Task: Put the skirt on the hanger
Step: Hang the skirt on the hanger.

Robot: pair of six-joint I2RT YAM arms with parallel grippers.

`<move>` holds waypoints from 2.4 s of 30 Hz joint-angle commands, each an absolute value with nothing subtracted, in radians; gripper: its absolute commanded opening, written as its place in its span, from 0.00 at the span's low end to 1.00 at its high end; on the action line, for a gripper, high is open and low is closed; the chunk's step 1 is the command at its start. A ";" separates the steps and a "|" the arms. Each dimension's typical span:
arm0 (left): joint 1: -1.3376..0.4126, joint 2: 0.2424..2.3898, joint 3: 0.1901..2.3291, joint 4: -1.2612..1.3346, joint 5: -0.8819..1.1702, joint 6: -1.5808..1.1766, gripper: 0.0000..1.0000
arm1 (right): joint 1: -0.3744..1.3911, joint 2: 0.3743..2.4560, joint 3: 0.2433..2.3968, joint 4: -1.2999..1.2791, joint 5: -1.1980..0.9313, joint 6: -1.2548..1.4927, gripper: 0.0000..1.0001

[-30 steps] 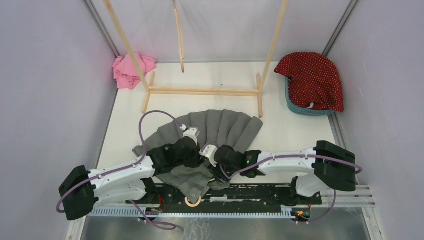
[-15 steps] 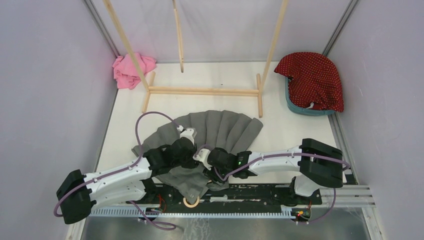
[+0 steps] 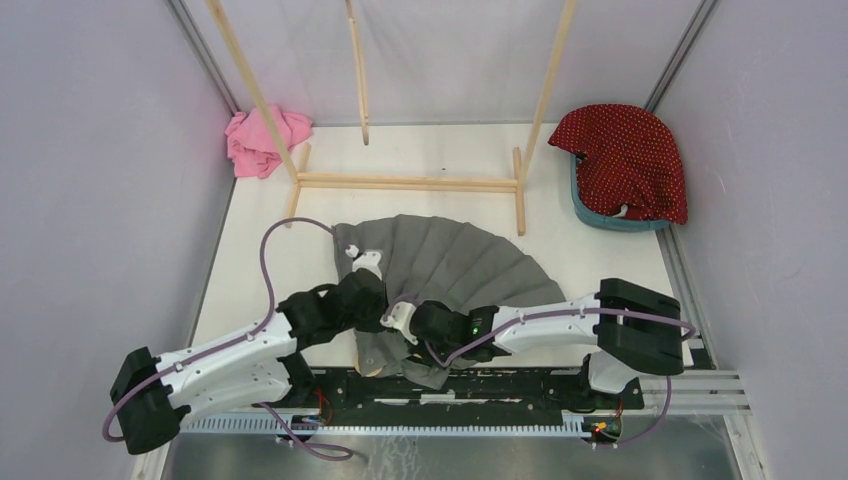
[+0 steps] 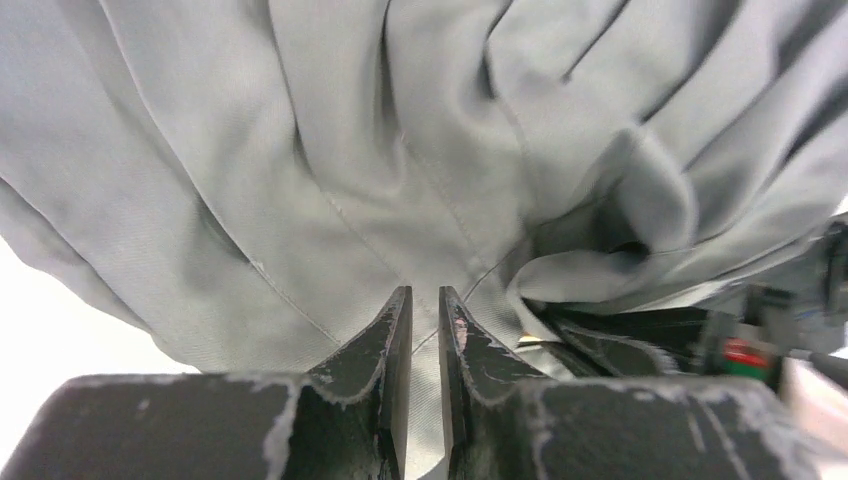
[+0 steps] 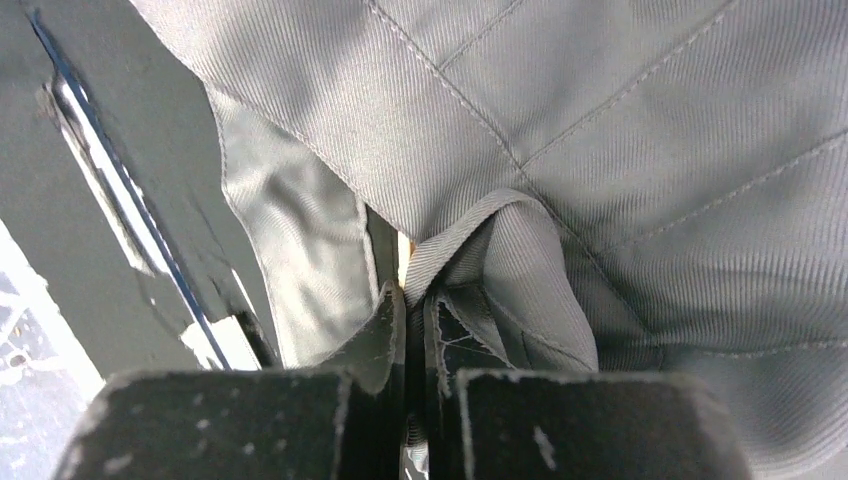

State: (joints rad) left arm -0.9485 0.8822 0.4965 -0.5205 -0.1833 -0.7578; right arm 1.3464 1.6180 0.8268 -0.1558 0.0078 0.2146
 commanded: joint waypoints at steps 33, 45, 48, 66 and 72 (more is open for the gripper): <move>-0.751 0.886 0.569 -0.600 -0.243 -0.961 0.98 | 1.353 1.162 0.739 -0.410 0.097 0.223 0.01; -0.682 1.015 0.579 -0.362 -0.257 -0.999 0.94 | 1.353 1.152 0.729 -0.386 0.066 0.239 0.01; -0.660 1.040 0.577 -0.329 -0.231 -0.977 0.61 | 1.353 1.134 0.726 -0.391 0.064 0.240 0.01; -0.522 1.000 0.624 -0.389 -0.188 -0.867 0.03 | 1.353 1.062 0.697 -0.407 0.065 0.251 0.01; -0.450 1.014 0.677 -0.399 -0.191 -0.823 0.03 | 1.355 1.035 0.696 -0.405 0.022 0.247 0.01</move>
